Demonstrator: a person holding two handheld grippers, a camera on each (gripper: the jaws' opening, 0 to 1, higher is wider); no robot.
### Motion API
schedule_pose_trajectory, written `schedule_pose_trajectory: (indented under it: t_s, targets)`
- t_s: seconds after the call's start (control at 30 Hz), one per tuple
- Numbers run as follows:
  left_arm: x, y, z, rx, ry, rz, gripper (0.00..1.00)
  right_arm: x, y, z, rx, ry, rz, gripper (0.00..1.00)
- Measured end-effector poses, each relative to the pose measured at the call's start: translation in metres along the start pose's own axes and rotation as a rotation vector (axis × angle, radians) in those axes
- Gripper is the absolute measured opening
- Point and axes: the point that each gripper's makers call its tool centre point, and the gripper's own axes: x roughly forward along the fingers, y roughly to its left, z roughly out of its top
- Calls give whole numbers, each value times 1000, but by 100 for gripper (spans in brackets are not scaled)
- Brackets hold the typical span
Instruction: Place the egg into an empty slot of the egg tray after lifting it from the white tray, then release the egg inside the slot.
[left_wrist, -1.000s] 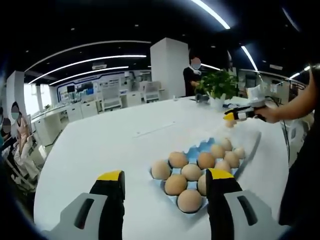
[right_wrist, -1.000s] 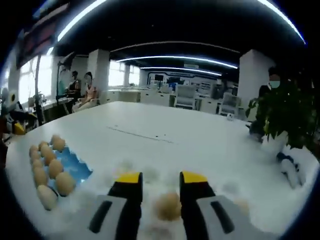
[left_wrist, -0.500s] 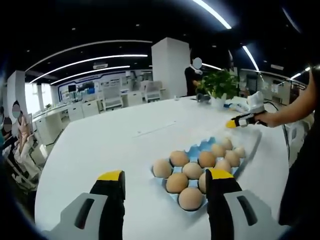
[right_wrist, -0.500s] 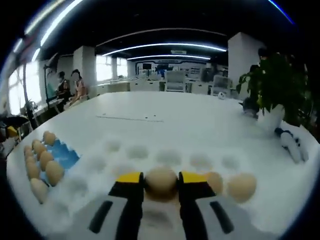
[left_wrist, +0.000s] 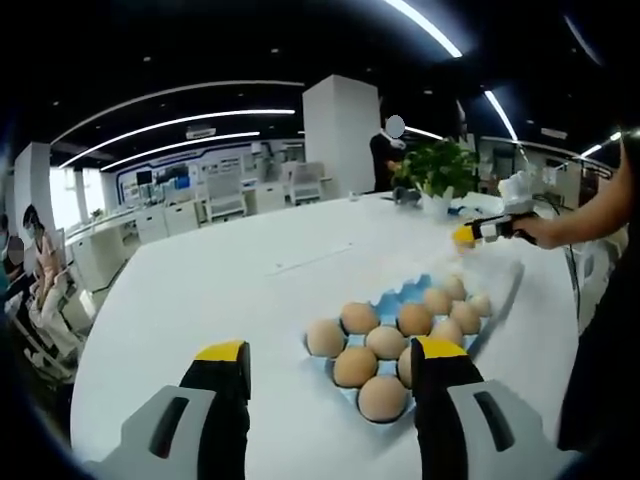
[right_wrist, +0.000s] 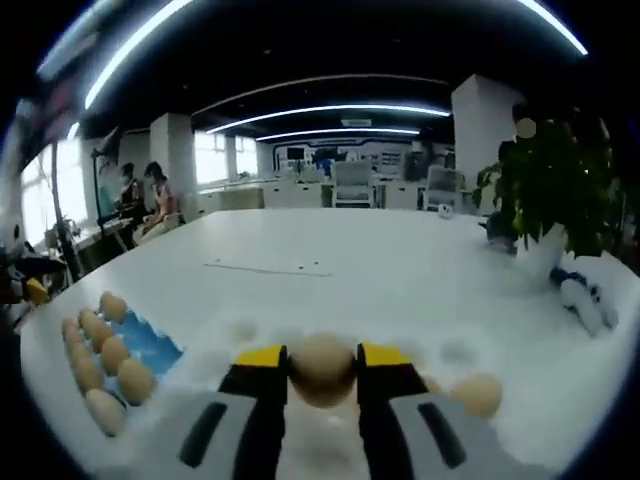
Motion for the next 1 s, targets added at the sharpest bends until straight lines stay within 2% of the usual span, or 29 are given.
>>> schedule_pose_trajectory:
  t_s: [0.1,0.33,0.7,1.0]
  targets:
    - [1,-1,1,4,-1,-5,66,1,13,10,1,-23,29,27]
    - [2,-2,2,5,-4,-11,65,11,49,21,-6,-41,115,27]
    - [-1,-1,1,1,-4,-9,65,25,111,28,-42,-49,261,27]
    - [-2,-2,-1,0,0,-9,65,34,150,32,-58,-54,342,27]
